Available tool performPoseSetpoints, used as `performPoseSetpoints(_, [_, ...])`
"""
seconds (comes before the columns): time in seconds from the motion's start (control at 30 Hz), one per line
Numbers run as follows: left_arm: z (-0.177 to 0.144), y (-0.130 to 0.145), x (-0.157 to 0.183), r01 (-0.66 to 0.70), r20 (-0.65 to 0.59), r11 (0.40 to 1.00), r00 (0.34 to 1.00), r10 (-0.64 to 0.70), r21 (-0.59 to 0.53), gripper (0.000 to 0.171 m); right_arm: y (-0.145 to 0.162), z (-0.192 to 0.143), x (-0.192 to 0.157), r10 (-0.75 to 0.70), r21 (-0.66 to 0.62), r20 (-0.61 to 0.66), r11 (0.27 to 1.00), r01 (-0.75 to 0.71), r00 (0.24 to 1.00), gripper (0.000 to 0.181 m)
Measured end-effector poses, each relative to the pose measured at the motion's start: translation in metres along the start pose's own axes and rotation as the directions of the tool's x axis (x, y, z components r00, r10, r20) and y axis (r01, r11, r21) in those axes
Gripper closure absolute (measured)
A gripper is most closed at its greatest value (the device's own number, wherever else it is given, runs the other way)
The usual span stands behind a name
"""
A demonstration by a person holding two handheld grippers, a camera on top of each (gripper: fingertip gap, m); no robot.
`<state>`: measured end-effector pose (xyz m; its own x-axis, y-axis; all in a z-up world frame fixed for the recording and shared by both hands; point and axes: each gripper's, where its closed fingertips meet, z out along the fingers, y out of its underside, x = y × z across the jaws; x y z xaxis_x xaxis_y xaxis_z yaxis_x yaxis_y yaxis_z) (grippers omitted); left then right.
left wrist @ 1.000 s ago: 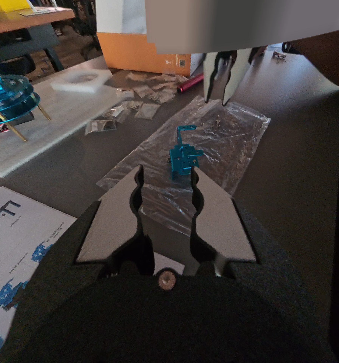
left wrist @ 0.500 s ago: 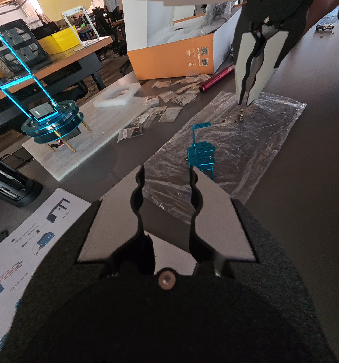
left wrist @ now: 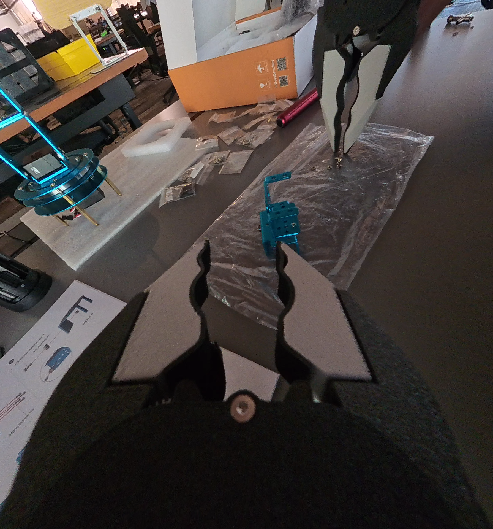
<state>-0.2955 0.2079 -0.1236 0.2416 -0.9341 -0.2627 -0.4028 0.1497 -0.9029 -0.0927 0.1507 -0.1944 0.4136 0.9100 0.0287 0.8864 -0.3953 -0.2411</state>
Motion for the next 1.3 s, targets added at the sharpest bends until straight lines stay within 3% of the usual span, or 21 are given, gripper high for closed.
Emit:
performPoseSetpoints(0.2, [-0.002, -0.002, 0.001, 0.001, -0.009, 1.0, 1.0, -0.001, 0.011, 0.126, -0.002, -0.005, 0.001, -0.02, 0.029, -0.013, 0.999, 0.021, 1.0, 0.178])
performPoseSetpoints(0.33, [-0.007, -0.02, 0.007, 0.007, -0.036, 0.996, 0.999, -0.004, 0.087, 0.13, -0.038, -0.033, 0.0, 0.003, 0.279, -0.02, 0.96, 0.003, 1.0, 0.178])
performPoseSetpoints(0.4, [-0.011, -0.037, 0.012, 0.013, -0.037, 0.989, 0.999, -0.008, 0.147, 0.131, -0.08, -0.06, -0.01, 0.028, 0.528, 0.034, 0.848, -0.041, 0.999, 0.178])
performPoseSetpoints(0.53, [-0.008, -0.069, 0.024, 0.056, -0.021, 0.968, 0.998, -0.052, 0.246, 0.135, -0.145, -0.114, -0.023, 0.095, 0.85, 0.202, 0.477, -0.222, 0.975, 0.178])
performPoseSetpoints(0.6, [-0.004, -0.085, 0.026, 0.087, 0.029, 0.949, 0.994, -0.101, 0.304, 0.137, -0.165, -0.136, -0.03, 0.069, 0.894, 0.361, 0.259, -0.366, 0.93, 0.178])
performPoseSetpoints(0.77, [-0.001, -0.11, 0.018, 0.009, 0.234, 0.93, 0.967, -0.102, 0.366, 0.142, -0.177, -0.139, -0.033, 0.024, 0.827, 0.561, 0.032, -0.562, 0.827, 0.178])
performPoseSetpoints(0.97, [0.017, -0.105, 0.027, -0.095, 0.284, 0.957, 0.959, 0.014, 0.273, 0.145, -0.177, -0.132, -0.038, -0.046, 0.74, 0.669, -0.054, -0.67, 0.742, 0.178])
performPoseSetpoints(1.3, [0.023, -0.114, 0.031, -0.116, 0.328, 0.946, 0.945, 0.01, 0.303, 0.166, -0.171, -0.127, -0.037, -0.048, 0.731, 0.676, -0.075, -0.678, 0.735, 0.179])
